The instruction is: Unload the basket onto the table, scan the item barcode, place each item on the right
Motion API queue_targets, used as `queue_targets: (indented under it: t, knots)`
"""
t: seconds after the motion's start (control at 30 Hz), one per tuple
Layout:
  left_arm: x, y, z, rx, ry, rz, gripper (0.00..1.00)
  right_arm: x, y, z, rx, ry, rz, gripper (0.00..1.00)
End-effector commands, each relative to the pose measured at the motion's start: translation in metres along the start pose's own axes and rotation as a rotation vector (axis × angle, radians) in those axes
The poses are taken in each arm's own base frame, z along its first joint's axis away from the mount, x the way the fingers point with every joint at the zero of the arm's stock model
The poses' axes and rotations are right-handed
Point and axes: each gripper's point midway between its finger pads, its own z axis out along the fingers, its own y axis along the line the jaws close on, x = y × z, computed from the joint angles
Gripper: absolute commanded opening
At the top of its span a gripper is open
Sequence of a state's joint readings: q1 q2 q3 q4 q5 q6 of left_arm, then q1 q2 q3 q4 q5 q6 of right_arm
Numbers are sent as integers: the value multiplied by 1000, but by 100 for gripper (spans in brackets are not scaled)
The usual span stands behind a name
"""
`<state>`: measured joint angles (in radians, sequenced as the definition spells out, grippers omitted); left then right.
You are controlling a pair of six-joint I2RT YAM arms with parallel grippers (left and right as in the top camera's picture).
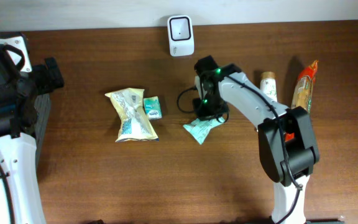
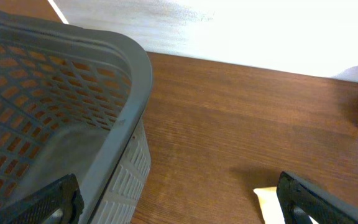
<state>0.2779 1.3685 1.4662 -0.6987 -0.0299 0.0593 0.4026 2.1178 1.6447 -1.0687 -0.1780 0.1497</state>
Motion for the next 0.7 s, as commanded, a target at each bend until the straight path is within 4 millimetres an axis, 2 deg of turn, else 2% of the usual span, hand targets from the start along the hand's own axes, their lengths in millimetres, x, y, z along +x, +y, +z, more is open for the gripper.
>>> queue_targets:
  t: [0.0,0.03,0.07,0.2,0.43,0.47,0.57,0.63,0.67]
  knots:
    - [-6,0,-7,5,-24,-12,99,-20,12,-43,26,-54,-99,24]
    - [-6,0,-7,5,-24,-12,99,-12,17,-50,30,-22,-151,24]
    - [-6,0,-7,5,-24,-12,99,-7,16,-48,36,-4,-169,24]
    - [-6,0,-7,5,-24,-12,99,14,8,-26,41,79,-195,24]
    - [-6,0,-7,5,-24,-12,99,42,-7,43,28,115,-216,25]
    - [-6,0,-7,5,-24,-12,99,46,-9,53,27,113,-216,31]
    - [-6,0,-7,5,-24,-12,99,47,-10,55,27,111,-216,36]
    - [-6,0,-7,5,-24,-11,99,41,-5,46,16,101,-217,36]
    - [-6,0,-7,5,-24,-12,99,33,1,35,-1,88,-218,36]
